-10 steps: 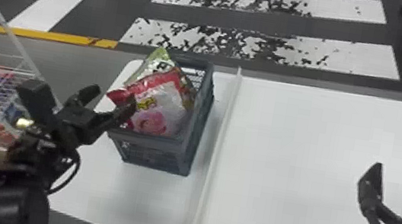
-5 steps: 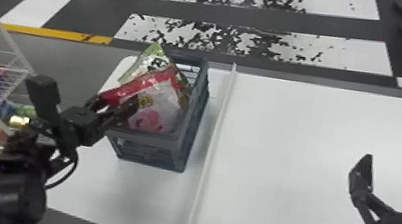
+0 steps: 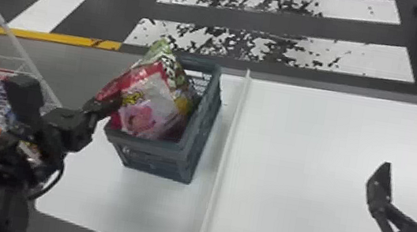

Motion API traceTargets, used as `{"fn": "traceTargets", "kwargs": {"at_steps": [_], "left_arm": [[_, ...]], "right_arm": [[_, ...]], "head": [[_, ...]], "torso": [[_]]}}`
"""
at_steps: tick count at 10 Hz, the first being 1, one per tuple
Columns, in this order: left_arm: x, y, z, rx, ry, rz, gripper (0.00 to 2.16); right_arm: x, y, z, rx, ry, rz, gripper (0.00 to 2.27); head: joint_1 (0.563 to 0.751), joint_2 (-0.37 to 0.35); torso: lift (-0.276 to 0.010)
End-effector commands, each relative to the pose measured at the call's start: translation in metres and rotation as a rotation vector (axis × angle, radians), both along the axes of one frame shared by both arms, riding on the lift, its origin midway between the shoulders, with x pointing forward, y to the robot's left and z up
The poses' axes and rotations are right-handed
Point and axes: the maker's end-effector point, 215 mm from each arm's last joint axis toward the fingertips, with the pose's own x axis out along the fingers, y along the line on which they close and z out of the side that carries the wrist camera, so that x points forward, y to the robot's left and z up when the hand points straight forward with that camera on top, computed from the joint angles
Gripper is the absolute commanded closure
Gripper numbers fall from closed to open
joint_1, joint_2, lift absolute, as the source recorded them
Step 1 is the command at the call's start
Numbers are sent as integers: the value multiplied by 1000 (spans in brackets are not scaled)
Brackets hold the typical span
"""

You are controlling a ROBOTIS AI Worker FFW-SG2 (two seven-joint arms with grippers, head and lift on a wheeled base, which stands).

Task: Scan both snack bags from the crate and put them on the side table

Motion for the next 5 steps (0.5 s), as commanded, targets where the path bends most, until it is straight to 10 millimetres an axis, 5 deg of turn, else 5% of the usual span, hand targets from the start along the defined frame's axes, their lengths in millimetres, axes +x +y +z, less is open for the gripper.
{"fn": "traceTargets", "kwargs": {"at_steps": [1,5], "left_arm": [[-1,-4,19,-52,-43,-4,2138],[-19,-4,92,-219,-177,-19,2138]], "right_arm": [[0,2,0,2,-1,3,80],[-1,1,-1,0,2,2,80]], "head": [[695,245],[695,244]], "torso": [[-87],[-87]]}}
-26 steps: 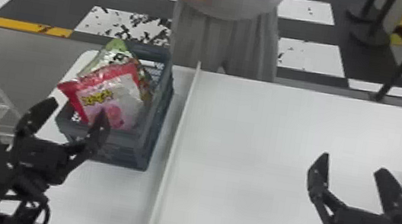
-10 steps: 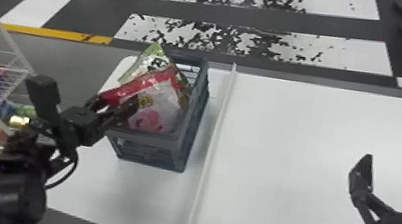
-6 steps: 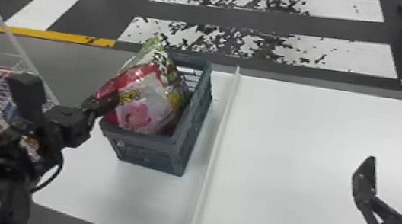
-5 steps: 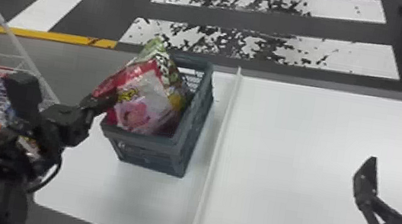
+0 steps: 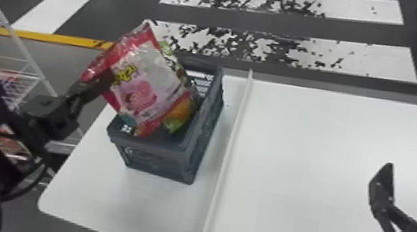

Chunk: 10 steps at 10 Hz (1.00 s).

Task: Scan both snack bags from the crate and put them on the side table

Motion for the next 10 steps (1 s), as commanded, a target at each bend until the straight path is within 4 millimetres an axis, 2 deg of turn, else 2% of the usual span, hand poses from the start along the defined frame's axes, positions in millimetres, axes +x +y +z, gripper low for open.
{"fn": "traceTargets", "kwargs": {"at_steps": [1,3,4,5,6,7,8,9,10], "left_arm": [[-12,-1,38,-106,-68,-26,2138],[-33,4,71,-284,-146,-71,2138],[-37,1,69,-375,-163,-103,2138],[-37,-2,56,-463,-158,-119,2138],[-34,-16,38,-553,-138,-151,2138],[-28,-39,17,-615,-108,-180,2138],[-23,-69,-6,-685,-68,-222,2138],[-15,-106,-26,-750,-28,-275,2138],[-6,-148,-42,-789,22,-328,2138]], "right_arm": [[-1,0,-1,-3,2,0,76],[-1,1,0,-3,-1,2,70],[-1,1,-1,-2,1,1,66],[-1,2,-1,-1,1,2,66],[-1,2,-1,-2,0,2,66],[-1,2,0,0,-3,1,66],[-1,2,1,0,-4,1,63],[-2,3,0,1,-3,1,63],[-3,3,1,0,-3,2,63]], "head": [[695,245],[695,254],[695,257],[695,259],[695,259],[695,250],[695,225],[695,209],[695,160]], "torso": [[-87],[-87],[-87],[-87],[-87],[-87],[-87],[-87],[-87]]}}
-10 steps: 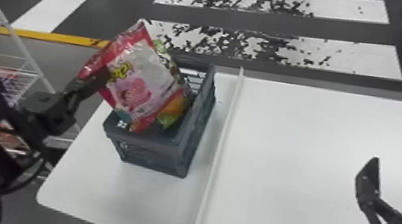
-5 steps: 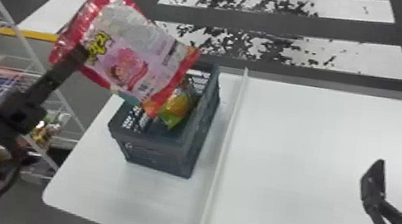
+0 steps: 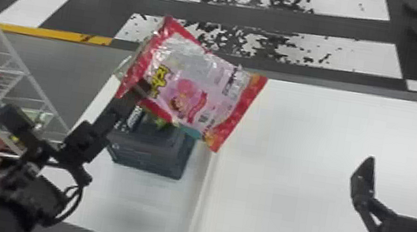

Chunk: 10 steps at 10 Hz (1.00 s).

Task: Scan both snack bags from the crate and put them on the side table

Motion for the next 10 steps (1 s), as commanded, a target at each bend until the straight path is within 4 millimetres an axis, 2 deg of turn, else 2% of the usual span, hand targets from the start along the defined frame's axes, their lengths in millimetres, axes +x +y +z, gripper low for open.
{"fn": "traceTargets", "kwargs": {"at_steps": [1,2,3,4,6,7,8,9,10], "left_arm": [[13,-64,-20,20,33,-83,2138],[19,-97,-28,57,53,-123,2138],[22,-128,-39,77,76,-164,2138],[23,-155,-53,104,102,-209,2138],[30,-191,-89,126,170,-266,2138],[33,-206,-111,129,213,-297,2138],[35,-219,-123,128,236,-320,2115],[38,-236,-136,174,256,-350,1598],[38,-252,-146,243,281,-356,414]], "right_arm": [[-2,0,1,-2,0,-1,63],[-3,-1,2,-2,-2,-2,63],[-4,-2,2,-2,-2,-5,66],[-4,-3,3,-3,-3,-6,66],[-4,-2,3,-2,-3,-5,66],[-4,-2,3,-2,-3,-5,66],[-4,-2,3,-2,-3,-5,66],[-3,-2,4,-1,-5,-6,66],[-3,-2,3,-1,-5,-6,66]], "head": [[695,106],[695,44],[695,19],[695,-37],[695,-120],[695,-135],[695,-160],[695,-181],[695,-202]], "torso": [[-87],[-87],[-87],[-87],[-87],[-87],[-87],[-87],[-87]]}}
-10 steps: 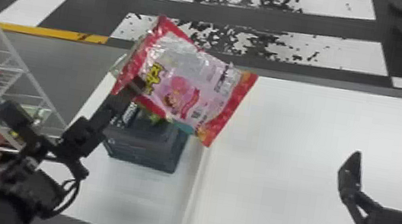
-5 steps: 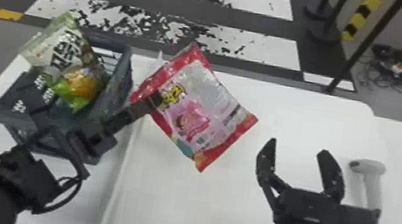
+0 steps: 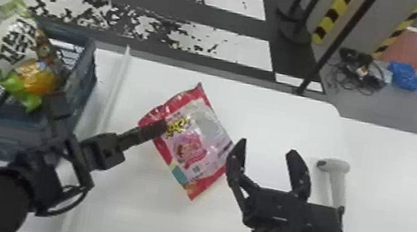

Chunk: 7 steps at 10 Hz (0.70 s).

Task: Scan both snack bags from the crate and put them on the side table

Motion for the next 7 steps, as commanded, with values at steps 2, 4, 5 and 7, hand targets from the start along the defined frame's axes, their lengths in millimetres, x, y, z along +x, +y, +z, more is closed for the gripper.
{"fn": "traceTargets", "kwargs": {"at_steps": [2,4,5,7], "left_arm": [[-1,-27,1,203,-66,-46,-1],[8,-21,2,404,-126,-9,53],[9,-15,1,515,-169,-6,70],[0,1,-26,757,-146,-21,70]], "right_arm": [[0,-2,1,-1,-2,-2,66],[0,-2,1,-5,-2,-2,66],[0,-1,1,-4,-2,2,66],[0,-2,1,-5,-3,2,66]], "head": [[695,-230],[695,-247],[695,-242],[695,-234]], "torso": [[-87],[-87],[-87],[-87]]}}
